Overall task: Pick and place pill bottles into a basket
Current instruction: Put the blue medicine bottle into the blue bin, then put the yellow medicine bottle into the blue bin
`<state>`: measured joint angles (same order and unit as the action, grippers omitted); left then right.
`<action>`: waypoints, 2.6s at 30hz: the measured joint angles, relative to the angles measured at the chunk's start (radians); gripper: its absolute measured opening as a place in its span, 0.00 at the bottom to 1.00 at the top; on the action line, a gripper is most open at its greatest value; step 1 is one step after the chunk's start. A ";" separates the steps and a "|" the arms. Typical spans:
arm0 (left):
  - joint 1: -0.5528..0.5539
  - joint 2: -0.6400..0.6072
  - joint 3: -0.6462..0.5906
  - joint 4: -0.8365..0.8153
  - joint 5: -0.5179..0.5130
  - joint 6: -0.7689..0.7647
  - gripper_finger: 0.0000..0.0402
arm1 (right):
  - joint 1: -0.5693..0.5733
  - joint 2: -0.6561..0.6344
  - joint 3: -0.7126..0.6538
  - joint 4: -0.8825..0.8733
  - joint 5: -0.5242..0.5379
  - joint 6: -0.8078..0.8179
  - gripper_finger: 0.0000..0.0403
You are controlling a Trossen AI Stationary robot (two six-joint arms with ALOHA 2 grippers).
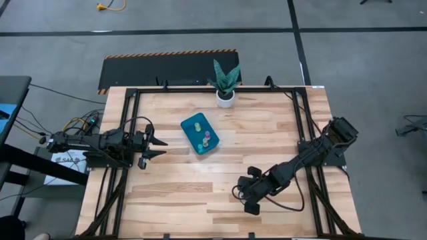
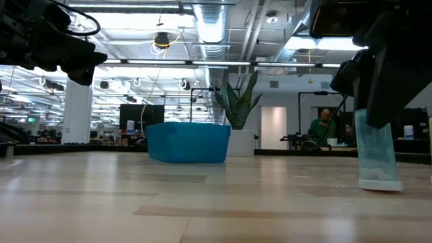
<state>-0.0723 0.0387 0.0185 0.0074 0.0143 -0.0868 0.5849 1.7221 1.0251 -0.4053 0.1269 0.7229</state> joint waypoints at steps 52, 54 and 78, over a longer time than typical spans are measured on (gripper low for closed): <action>0.000 0.002 0.000 0.000 0.000 0.000 0.35 | -0.727 0.216 0.353 -0.065 -0.348 -0.889 0.27; 0.000 0.002 0.000 0.000 0.000 0.000 0.35 | -0.727 0.216 0.353 -0.056 -0.348 -0.889 0.30; 0.000 0.002 0.000 0.000 -0.001 0.000 0.35 | -0.252 -0.223 0.248 -0.513 -0.011 -0.278 0.47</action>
<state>-0.0721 0.0410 0.0189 0.0071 0.0132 -0.0868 0.3332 1.4995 1.2733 -0.9183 0.1156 0.4454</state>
